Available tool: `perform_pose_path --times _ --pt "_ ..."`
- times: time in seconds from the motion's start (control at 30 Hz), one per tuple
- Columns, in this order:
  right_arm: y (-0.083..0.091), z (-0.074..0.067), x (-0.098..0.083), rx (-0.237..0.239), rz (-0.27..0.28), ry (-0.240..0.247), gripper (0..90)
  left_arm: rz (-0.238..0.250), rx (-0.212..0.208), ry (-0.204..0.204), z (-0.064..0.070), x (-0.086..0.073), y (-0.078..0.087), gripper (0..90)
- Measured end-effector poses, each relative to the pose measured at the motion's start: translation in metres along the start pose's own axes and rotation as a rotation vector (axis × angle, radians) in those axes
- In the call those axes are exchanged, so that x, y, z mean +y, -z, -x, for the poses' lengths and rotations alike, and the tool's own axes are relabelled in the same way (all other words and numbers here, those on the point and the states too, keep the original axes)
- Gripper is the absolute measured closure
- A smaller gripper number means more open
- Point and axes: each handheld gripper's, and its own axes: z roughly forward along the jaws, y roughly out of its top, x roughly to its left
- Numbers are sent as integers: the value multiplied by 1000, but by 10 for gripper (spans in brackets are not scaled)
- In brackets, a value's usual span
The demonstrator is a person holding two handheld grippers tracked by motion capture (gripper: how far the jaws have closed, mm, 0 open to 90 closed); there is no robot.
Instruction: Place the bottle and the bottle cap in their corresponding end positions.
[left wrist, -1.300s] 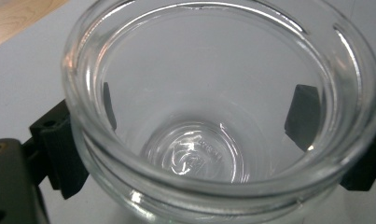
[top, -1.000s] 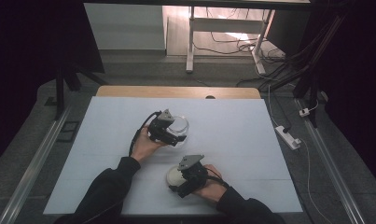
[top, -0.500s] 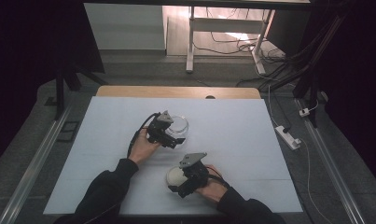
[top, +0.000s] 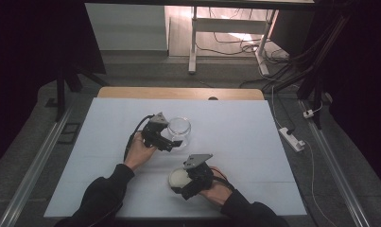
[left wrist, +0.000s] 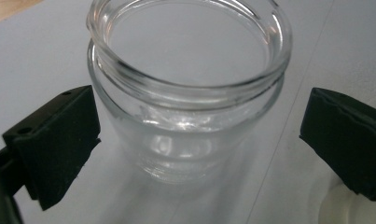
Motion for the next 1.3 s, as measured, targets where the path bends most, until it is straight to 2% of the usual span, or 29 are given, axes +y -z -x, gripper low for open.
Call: perform_pose_path --times 0.27,0.47,0.53,1.0,1.3 --pt "7 1 0 -9 5 -1 0 4 -30 23 6 -10 13 0" --pt "16 2 0 -22 26 -6 0 12 -34 15 9 -17 23 0" --pt "19 2 -1 -28 30 -3 0 18 -24 4 13 -18 27 0" --pt "35 8 -7 -56 48 -26 0 -1 -25 -38 41 -27 43 0" --pt "45 11 -11 -78 50 -61 0 -4 -46 -20 52 -36 52 0"
